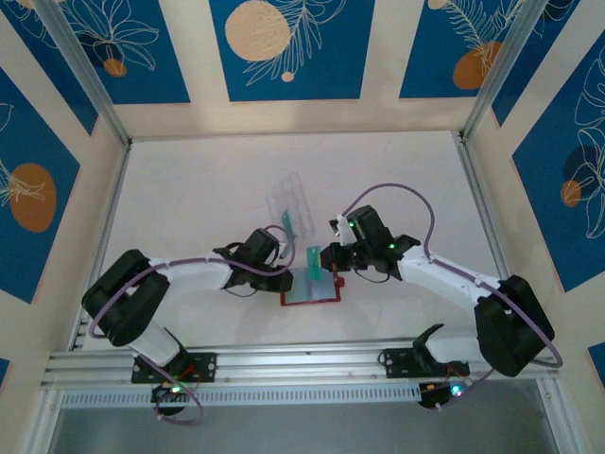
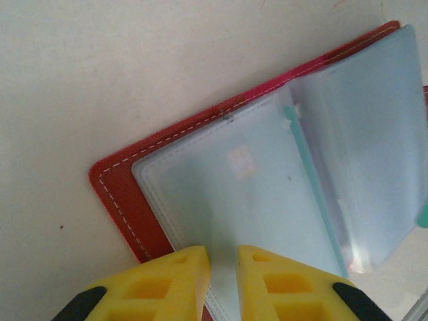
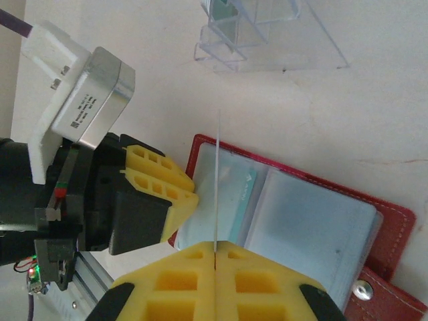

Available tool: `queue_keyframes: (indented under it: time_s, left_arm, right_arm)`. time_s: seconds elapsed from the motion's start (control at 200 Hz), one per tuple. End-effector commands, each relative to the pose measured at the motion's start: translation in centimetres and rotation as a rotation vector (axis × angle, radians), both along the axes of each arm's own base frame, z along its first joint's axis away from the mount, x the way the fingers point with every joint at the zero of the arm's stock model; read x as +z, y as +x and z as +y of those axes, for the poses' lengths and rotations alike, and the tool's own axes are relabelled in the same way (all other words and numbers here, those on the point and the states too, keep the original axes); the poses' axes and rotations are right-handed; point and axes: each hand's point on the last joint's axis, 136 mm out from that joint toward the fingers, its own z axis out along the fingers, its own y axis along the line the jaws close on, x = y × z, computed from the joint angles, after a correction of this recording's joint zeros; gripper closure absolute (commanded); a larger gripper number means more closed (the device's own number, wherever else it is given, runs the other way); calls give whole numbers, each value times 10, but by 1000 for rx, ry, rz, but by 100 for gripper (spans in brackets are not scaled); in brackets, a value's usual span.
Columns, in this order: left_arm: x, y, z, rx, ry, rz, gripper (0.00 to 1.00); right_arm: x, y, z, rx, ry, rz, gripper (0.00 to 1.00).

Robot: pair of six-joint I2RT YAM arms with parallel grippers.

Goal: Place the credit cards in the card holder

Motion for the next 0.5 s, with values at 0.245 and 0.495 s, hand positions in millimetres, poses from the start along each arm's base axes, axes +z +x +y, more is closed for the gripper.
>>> queue_keyframes:
  time_s: [0.245, 0.495]
  left_arm:
    - [-31, -28, 26, 19, 97, 65, 79]
    - [-35, -30, 27, 22, 102, 76, 79]
  right_arm:
    - [-16, 1, 12, 24, 65, 51, 100]
    - [-32, 4, 7, 3, 25, 63, 100]
